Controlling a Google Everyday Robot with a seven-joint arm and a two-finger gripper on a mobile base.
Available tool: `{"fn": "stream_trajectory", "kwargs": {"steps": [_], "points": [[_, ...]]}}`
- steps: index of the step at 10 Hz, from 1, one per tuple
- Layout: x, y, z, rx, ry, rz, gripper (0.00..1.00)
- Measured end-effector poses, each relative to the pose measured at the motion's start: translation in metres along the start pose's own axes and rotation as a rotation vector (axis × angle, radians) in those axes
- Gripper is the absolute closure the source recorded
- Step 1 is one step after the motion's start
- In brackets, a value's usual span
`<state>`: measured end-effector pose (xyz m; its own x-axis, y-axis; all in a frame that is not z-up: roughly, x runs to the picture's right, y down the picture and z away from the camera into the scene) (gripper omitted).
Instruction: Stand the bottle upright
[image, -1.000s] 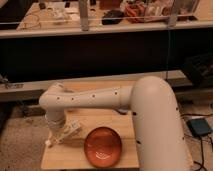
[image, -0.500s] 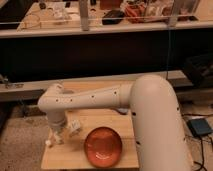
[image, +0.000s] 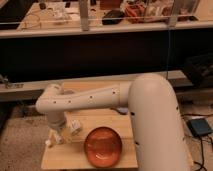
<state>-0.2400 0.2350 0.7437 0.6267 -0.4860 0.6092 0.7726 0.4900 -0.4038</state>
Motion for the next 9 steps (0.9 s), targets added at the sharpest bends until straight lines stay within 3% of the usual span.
{"fn": "stream_trajectory", "kwargs": {"steps": [2, 4, 9], "points": [[0.011, -0.003, 0.014, 0.024, 0.026, 0.001, 0.20], [0.017, -0.006, 0.021, 0.024, 0.039, 0.005, 0.20], [0.028, -0.011, 0.037, 0.041, 0.018, 0.069, 0.20]]}}
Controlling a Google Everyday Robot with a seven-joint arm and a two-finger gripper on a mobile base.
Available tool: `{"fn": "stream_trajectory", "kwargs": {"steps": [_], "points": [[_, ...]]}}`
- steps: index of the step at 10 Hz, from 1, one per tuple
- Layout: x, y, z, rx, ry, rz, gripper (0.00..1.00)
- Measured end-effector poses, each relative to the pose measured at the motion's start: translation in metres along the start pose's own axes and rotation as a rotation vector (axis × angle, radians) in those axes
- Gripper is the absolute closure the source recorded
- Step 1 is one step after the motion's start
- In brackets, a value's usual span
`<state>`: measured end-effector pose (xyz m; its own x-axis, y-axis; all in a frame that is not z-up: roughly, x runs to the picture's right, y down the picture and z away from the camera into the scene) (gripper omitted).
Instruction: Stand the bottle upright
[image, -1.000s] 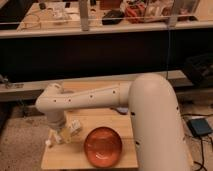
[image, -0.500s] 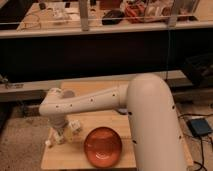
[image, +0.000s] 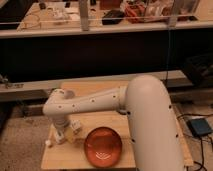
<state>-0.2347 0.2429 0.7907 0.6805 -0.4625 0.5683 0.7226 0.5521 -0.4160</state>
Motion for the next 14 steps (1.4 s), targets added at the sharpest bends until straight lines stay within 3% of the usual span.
{"fn": "stream_trajectory", "kwargs": {"steps": [2, 6, 10, 14], "points": [[-0.004, -0.006, 0.001, 0.006, 0.004, 0.004, 0.20], [-0.021, -0.028, 0.003, -0.023, 0.063, -0.003, 0.20], [-0.026, -0.028, 0.007, -0.027, 0.052, 0.017, 0.20], [-0.024, -0.013, 0.011, -0.035, 0.053, 0.075, 0.20]]}}
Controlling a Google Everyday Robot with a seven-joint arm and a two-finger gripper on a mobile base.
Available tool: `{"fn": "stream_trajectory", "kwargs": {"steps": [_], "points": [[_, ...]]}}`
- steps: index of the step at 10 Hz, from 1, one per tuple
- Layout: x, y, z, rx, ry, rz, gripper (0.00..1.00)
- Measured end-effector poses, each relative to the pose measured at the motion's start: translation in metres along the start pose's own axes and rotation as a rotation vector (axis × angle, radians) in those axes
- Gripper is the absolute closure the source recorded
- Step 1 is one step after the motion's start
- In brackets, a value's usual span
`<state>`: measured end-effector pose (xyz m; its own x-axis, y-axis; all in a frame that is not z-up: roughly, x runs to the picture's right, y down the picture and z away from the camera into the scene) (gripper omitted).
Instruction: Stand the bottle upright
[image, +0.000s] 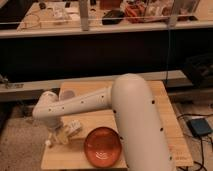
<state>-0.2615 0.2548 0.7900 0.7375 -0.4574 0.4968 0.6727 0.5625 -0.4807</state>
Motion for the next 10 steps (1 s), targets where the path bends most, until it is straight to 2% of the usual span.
{"fn": "stream_trajectory", "kwargs": {"steps": [1, 2, 3, 9, 10], "points": [[0.0006, 0.0028, 0.0007, -0.002, 0.001, 0.011, 0.22], [0.0020, 0.0041, 0.0004, -0.003, 0.002, 0.021, 0.30], [0.0028, 0.0055, 0.0008, -0.005, 0.002, 0.033, 0.42], [0.0032, 0.0050, 0.0007, 0.009, -0.023, 0.033, 0.98], [0.0035, 0.0055, -0.0007, 0.014, -0.029, 0.035, 1.00]]}}
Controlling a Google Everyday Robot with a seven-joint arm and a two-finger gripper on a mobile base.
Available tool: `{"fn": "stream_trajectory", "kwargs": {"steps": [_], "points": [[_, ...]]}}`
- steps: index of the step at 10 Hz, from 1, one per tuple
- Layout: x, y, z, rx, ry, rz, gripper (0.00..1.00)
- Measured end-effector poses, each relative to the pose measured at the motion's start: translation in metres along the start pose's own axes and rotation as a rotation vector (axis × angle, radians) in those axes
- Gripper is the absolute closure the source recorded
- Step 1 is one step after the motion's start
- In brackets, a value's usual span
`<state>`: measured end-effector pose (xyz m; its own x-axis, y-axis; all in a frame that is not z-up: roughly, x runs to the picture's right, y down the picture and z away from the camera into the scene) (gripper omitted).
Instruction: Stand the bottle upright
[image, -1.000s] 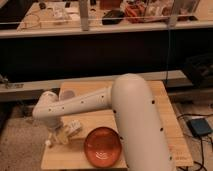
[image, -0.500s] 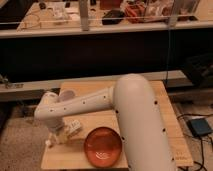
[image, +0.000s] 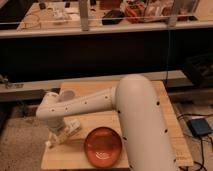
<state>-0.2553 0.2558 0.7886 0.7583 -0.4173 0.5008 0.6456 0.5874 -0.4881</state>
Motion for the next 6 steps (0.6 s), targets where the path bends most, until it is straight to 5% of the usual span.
{"fn": "stream_trajectory", "kwargs": {"steps": [2, 4, 6], "points": [[-0.001, 0.002, -0.014, 0.031, -0.024, 0.000, 1.00], [-0.004, 0.006, -0.049, 0.084, -0.061, -0.009, 1.00], [-0.005, 0.012, -0.092, 0.179, -0.158, -0.028, 1.00]]}}
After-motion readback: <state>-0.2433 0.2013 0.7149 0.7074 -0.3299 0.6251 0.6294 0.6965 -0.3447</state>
